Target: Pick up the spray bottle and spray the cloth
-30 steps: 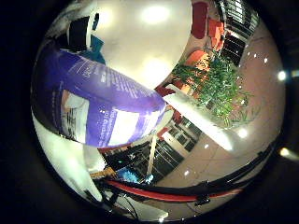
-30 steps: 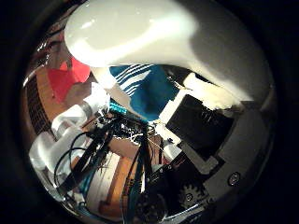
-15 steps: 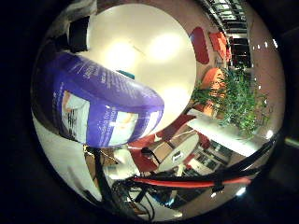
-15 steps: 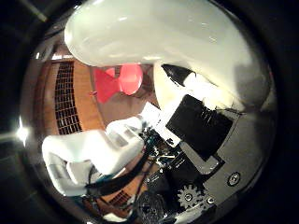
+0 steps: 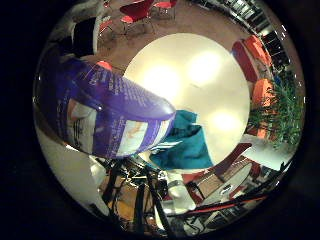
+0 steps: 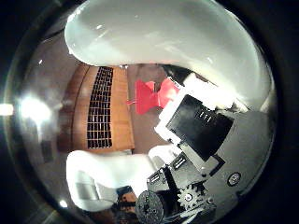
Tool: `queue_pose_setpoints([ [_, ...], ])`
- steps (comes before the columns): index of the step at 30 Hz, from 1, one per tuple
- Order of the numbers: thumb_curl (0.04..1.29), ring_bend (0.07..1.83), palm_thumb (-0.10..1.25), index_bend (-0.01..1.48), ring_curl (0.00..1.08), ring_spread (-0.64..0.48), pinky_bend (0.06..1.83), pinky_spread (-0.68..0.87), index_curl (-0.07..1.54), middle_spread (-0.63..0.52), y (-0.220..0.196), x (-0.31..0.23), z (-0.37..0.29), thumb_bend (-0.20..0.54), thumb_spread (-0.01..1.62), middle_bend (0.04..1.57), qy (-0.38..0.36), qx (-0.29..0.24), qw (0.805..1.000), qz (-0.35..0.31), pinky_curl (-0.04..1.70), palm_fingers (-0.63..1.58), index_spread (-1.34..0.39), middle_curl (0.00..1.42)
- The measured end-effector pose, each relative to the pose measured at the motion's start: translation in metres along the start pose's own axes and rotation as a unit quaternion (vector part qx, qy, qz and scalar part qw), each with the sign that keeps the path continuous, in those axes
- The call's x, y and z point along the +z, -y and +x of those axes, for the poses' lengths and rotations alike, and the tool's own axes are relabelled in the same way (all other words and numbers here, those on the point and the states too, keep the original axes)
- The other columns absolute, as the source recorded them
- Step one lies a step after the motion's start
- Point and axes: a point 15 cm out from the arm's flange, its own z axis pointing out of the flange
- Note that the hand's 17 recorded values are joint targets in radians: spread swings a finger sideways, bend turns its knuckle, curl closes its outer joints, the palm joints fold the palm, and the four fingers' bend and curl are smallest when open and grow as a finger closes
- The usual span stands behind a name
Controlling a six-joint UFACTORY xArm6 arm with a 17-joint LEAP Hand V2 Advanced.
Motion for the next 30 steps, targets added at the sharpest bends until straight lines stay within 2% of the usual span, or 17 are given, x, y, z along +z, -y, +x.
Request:
queue_pose_setpoints([
  [6,0.73,1.39,1.06,1.19,0.72,-0.20,1.04,-0.20,0.75,-0.10,-0.022,0.025,0.007,-0.012,1.02,1.40,0.082,0.015,0.997,0.002,1.35,1.14,-0.19,0.69],
  [11,0.73,1.39,1.06,1.18,0.72,-0.20,1.04,-0.19,0.75,-0.10,-0.030,0.039,0.023,-0.012,1.02,1.40,0.118,0.023,0.993,0.016,1.35,1.14,-0.19,0.69],
  [24,0.75,1.39,1.04,1.18,0.72,-0.20,1.04,-0.18,0.76,-0.10,-0.045,0.069,0.072,-0.013,1.00,1.41,0.153,0.039,0.986,0.060,1.35,1.14,-0.19,0.69],
  [30,0.76,1.39,1.03,1.18,0.72,-0.20,1.04,-0.18,0.76,-0.10,-0.066,0.090,0.087,-0.017,0.99,1.41,0.167,0.038,0.983,0.066,1.35,1.14,-0.19,0.69],
])
